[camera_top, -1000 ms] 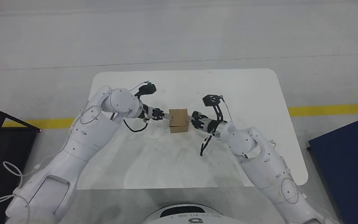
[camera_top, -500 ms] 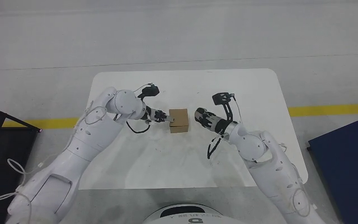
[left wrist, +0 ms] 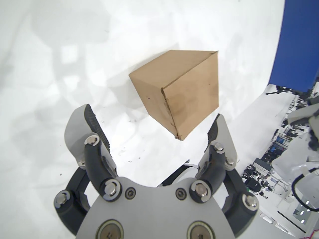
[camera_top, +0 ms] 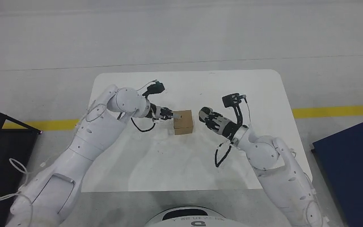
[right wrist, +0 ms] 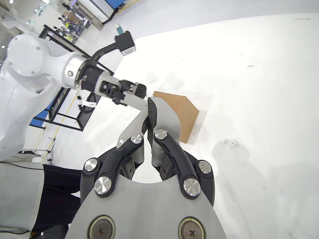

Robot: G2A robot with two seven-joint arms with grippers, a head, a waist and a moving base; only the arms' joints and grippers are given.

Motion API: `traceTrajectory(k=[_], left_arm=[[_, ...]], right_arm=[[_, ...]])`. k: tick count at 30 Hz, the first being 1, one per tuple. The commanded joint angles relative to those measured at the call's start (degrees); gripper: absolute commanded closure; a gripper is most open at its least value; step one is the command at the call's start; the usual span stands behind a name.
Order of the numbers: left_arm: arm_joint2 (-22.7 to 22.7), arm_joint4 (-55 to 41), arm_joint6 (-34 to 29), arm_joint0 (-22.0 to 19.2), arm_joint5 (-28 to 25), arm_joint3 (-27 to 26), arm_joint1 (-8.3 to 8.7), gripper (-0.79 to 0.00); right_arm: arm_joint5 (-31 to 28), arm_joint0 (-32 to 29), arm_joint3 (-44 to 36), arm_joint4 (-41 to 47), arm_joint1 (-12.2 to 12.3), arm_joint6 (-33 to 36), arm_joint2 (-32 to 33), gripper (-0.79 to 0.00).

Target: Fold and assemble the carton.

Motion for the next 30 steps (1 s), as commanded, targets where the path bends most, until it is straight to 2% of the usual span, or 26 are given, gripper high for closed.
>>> traceTrajectory(k=[1, 5, 10, 14, 19, 25, 30], left_arm=[[-1.9, -1.2, 0.1, 1.0, 0.0, -0.5, 0.5, -0.785], [-9.2, -6.9, 2.6, 4.8, -1.3, -1.3, 2.04, -0.785], [-20.0, -15.3, 4.5, 13.5, -4.2, -7.4, 4.25, -0.785], [-25.3, -19.8, 4.0, 19.2, -6.4, -11.1, 5.33, -0.785], [-26.4, -20.4, 4.8, 22.3, -6.0, -13.6, 5.76, -0.785], [-25.8, -20.5, 5.1, 22.3, -5.5, -14.6, 5.89, -0.785], [-25.2, -20.7, 5.2, 21.9, -5.2, -14.4, 5.95, -0.785]], right_arm=[[-2.1, 0.3, 0.2, 0.6, 0.0, -0.4, -0.7, 0.0], [-3.6, 3.8, 4.9, -0.5, -0.7, -1.9, -4.9, 0.0], [-2.0, 10.0, 14.1, -1.5, -1.9, -2.7, -10.8, 0.0], [-1.2, 12.7, 17.9, -2.1, -2.5, -1.4, -13.2, 0.0], [0.4, 13.9, 18.8, -3.3, -2.7, 0.4, -14.2, 0.0], [1.7, 12.4, 15.6, -5.1, -2.4, 0.2, -13.6, 0.0], [3.3, 12.5, 16.5, -6.2, -2.5, 1.1, -14.2, 0.0]])
